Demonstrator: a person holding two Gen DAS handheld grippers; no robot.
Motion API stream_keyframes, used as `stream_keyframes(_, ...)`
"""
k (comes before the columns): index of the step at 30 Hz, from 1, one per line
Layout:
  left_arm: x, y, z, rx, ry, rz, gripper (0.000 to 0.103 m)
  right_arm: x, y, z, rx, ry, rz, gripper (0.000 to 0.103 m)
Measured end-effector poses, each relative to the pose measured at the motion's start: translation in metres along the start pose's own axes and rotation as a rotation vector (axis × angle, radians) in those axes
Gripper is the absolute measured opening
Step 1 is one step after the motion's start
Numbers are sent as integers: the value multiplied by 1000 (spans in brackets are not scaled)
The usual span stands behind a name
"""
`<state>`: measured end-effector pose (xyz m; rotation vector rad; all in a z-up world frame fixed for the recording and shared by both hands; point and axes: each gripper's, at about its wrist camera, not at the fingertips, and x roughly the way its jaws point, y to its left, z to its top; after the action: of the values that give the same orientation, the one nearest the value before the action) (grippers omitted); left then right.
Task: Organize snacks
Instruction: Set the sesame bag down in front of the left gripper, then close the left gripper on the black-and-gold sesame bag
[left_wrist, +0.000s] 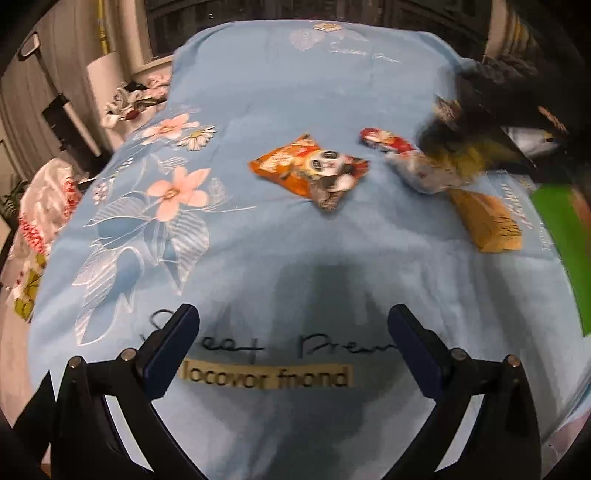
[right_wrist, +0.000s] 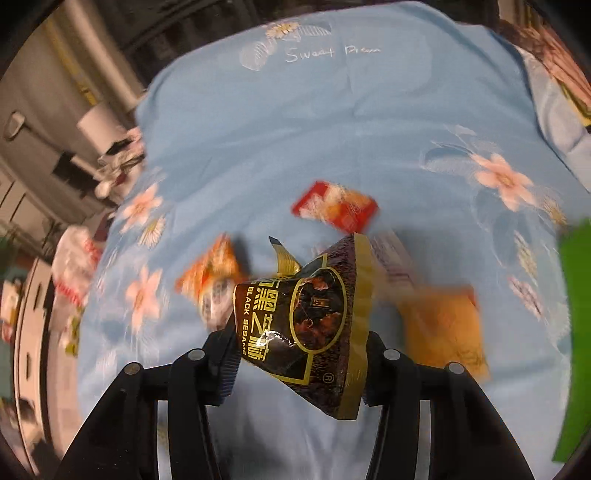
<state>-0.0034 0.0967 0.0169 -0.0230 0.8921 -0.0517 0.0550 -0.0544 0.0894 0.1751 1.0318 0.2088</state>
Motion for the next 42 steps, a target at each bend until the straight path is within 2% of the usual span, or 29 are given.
stream_keyframes(5, 2, -15, -16, 0, 82, -170, 102, -2, -34, -51, 58, 104, 105, 53)
stream_keyframes(8, 1, -31, -22, 13, 106, -236, 102, 11, -53, -73, 136, 148, 99, 57)
stream_keyframes(10, -1, -39, -22, 26, 91, -247, 102, 19, -64, -78, 160, 172, 112, 59)
stream_keyframes(12, -2, -46, -20, 40, 75, -253, 102, 16, -72, -79, 207, 150, 181, 68)
stream_keyframes(13, -3, -50, -19, 43, 72, -253, 102, 12, -76, -77, 217, 145, 202, 76)
stream_keyframes(15, -1, -55, -17, 48, 81, -269, 102, 4, -80, -77, 228, 104, 213, 83)
stream_keyframes(19, 10, -66, -10, 45, 109, -324, 102, -1, -92, -79, 271, 90, 218, 84)
stream_keyframes(23, 14, -82, -8, 32, 120, -360, 102, 8, -113, -85, 357, 104, 266, 84)
stream_keyframes(27, 12, -95, -9, 65, 124, -401, 102, 3, -122, -87, 392, 75, 299, 84)
stream_keyframes(30, 12, -102, -13, 127, 100, -378, 101, 2, -128, -88, 416, 57, 312, 84)
stream_keyframes(33, 14, -102, -13, 121, 82, -369, 101, 4, -123, -87, 398, 56, 333, 84)
stream_keyframes(37, 18, -98, -11, 75, 38, -363, 87, 7, -117, -87, 388, 32, 326, 84)
stream_keyframes(39, 18, -96, -9, 56, 26, -365, 68, 7, -117, -87, 378, -1, 338, 81)
stream_keyframes(40, 17, -97, -10, 59, 29, -368, 65, 8, -113, -87, 362, -27, 347, 76)
stream_keyframes(41, 17, -98, -10, 71, 31, -362, 59, 10, -110, -86, 343, -27, 361, 60)
stream_keyframes(42, 16, -99, -11, 85, 23, -345, 48, 14, -104, -86, 323, -12, 395, 46)
